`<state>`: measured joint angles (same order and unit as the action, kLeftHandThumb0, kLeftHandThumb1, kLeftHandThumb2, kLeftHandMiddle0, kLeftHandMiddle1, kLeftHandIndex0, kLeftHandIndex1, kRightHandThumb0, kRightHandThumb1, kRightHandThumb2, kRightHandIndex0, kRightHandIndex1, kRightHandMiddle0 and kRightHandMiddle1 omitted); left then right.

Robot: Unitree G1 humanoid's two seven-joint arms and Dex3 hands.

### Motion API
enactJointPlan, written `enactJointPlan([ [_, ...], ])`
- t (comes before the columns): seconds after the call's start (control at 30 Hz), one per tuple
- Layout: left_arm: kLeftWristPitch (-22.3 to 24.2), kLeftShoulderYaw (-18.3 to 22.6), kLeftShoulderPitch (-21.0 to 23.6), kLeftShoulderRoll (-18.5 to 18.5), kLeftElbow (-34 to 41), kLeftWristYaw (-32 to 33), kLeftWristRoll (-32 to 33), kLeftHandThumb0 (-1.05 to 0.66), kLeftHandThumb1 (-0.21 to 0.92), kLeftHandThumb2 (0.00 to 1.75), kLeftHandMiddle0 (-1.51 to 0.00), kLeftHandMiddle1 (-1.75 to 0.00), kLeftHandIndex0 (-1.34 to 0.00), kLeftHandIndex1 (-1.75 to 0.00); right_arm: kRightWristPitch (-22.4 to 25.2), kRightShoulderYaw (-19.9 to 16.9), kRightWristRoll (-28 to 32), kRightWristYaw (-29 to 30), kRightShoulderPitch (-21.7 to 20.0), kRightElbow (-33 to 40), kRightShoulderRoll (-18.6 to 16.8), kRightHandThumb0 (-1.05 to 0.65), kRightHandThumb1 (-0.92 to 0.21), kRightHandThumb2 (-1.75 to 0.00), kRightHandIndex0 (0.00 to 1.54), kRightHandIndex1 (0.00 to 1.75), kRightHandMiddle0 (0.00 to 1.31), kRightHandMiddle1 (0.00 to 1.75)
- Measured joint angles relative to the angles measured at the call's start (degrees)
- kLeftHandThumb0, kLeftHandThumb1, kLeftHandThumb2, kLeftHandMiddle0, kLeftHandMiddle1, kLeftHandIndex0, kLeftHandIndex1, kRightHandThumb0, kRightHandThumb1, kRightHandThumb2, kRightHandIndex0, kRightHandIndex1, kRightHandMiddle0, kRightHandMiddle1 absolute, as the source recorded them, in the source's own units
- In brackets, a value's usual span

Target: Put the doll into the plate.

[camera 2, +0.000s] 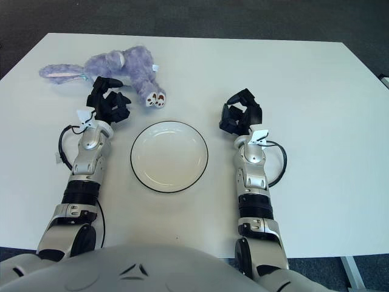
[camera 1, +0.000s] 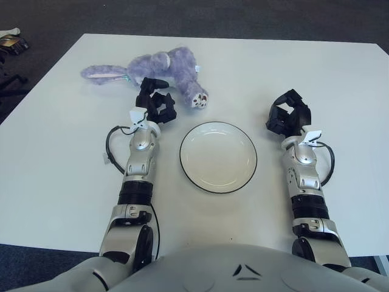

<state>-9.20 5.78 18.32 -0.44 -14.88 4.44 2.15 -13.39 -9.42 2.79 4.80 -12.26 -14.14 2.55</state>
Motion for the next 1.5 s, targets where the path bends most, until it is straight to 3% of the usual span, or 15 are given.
enactJointPlan([
  [0.03, -0.2, -0.1, 0.0, 0.15, -0.01, -0.06, -0.2, 0.07, 0.84, 0.6, -0.25, -1.67, -0.14, -1.6, 0.01, 0.0, 0.0, 0.0, 0.0, 0.0, 0.0, -0.46, -0.41, -1.21, 1.12, 1.75, 0.54, 1.75],
  [0.07, -0.7, -0.43, 0.0, 0.57, -0.01, -0.35, -0.62, 0.25, 0.72, 0.74, -0.36, -1.65, -0.06, -1.36, 0.1, 0.0, 0.03, -0.02, 0.01, 0.02, 0.0, -0.46, -0.41, -1.21, 1.11, 1.75, 0.54, 1.75],
  [0.1, -0.77, -0.45, 0.0, 0.6, 0.0, -0.39, -0.64, 0.25, 0.72, 0.74, -0.36, -1.65, -0.06, -1.36, 0.11, 0.0, 0.03, -0.02, 0.01, 0.02, 0.0, -0.46, -0.41, -1.21, 1.11, 1.75, 0.54, 1.75],
  [0.13, -0.87, -0.53, 0.0, 0.67, -0.01, -0.34, -1.0, 0.31, 0.72, 0.72, -0.39, -1.63, -0.03, -1.11, 0.13, 0.0, 0.05, -0.06, 0.01, 0.02, 0.01, -0.45, -0.41, -1.2, 1.11, 1.75, 0.54, 1.75],
  [0.23, -1.81, -1.08, -0.1, 1.17, -0.12, 0.98, -3.83, 0.33, 0.84, 0.52, -0.36, -1.6, -0.01, -0.91, 0.27, 0.0, 0.18, -0.33, 0.01, 0.04, 0.01, -0.45, -0.42, -1.19, 1.1, 1.75, 0.54, 1.75],
  [0.3, -3.26, -1.47, -0.2, 1.65, -0.36, 2.23, -6.1, -0.21, 0.72, 0.62, -0.26, -1.21, 0.0, -0.74, 0.33, 0.01, 0.28, -0.48, 0.0, 0.04, 0.01, -0.45, -0.42, -1.19, 1.1, 1.75, 0.53, 1.75],
  [0.33, -4.59, -1.77, -0.24, 2.08, -0.8, 3.58, -8.02, -0.35, 0.68, 0.67, -0.24, -1.07, 0.0, -0.69, 0.36, 0.01, 0.28, -0.53, 0.01, 0.05, 0.01, -0.45, -0.42, -1.19, 1.1, 1.75, 0.53, 1.75],
  [0.4, -6.51, -2.2, -0.27, 2.82, -1.48, 5.8, -10.85, -0.46, 0.63, 0.72, -0.22, -0.93, 0.0, -0.63, 0.42, 0.01, 0.28, -0.55, 0.01, 0.06, 0.02, -0.45, -0.42, -1.19, 1.1, 1.75, 0.53, 1.75],
  [0.67, -11.75, -3.02, -0.1, 4.86, -5.33, 13.24, -17.87, -0.58, 0.51, 0.81, -0.16, -0.7, 0.0, -0.53, 0.65, 0.01, 0.28, -0.66, 0.09, 0.07, 0.11, -0.45, -0.43, -1.18, 1.09, 1.75, 0.53, 1.75],
  [0.93, -16.93, -4.36, 1.63, 7.76, -9.55, 21.91, -25.57, -0.64, 0.47, 0.8, -0.16, -0.88, 0.0, -0.57, 1.23, 0.0, 0.3, -0.91, 0.11, 0.08, 0.21, -0.45, -0.43, -1.18, 1.09, 1.75, 0.53, 1.75],
  [1.17, -19.86, -5.34, 3.27, 9.64, -12.75, 26.3, -28.38, -0.66, 0.45, 0.81, -0.17, -0.59, 0.0, -0.62, 1.26, 0.0, 0.31, -1.13, 0.06, -0.03, 0.24, -0.45, -0.43, -1.18, 1.1, 1.75, 0.53, 1.75],
  [1.37, -21.55, -5.96, 4.05, 10.72, -14.53, 29.34, -29.98, -0.69, 0.45, 0.8, -0.18, -0.52, 0.0, -0.65, 1.27, -0.02, 0.31, -1.14, 0.02, -0.2, 0.26, -0.45, -0.43, -1.19, 1.1, 1.75, 0.53, 1.75],
  [1.43, -21.87, -6.2, 4.13, 11.1, -14.8, 30.66, -31.02, -0.7, 0.46, 0.77, -0.19, -0.81, 0.0, -0.61, 1.27, -0.02, 0.31, -1.19, 0.01, -0.24, 0.28, -0.45, -0.42, -1.19, 1.1, 1.75, 0.53, 1.75],
  [1.47, -21.95, -6.34, 4.13, 11.34, -14.89, 31.27, -31.61, -0.71, 0.46, 0.76, -0.19, -0.86, 0.0, -0.6, 1.27, -0.02, 0.31, -1.22, 0.01, -0.25, 0.28, -0.45, -0.42, -1.19, 1.1, 1.75, 0.53, 1.75],
  [1.5, -22.05, -6.5, 4.13, 11.64, -15.0, 31.93, -32.15, -0.71, 0.46, 0.76, -0.25, -1.0, 0.0, -0.59, 1.27, -0.02, 0.31, -1.25, 0.01, -0.26, 0.3, -0.45, -0.42, -1.19, 1.1, 1.75, 0.53, 1.75],
])
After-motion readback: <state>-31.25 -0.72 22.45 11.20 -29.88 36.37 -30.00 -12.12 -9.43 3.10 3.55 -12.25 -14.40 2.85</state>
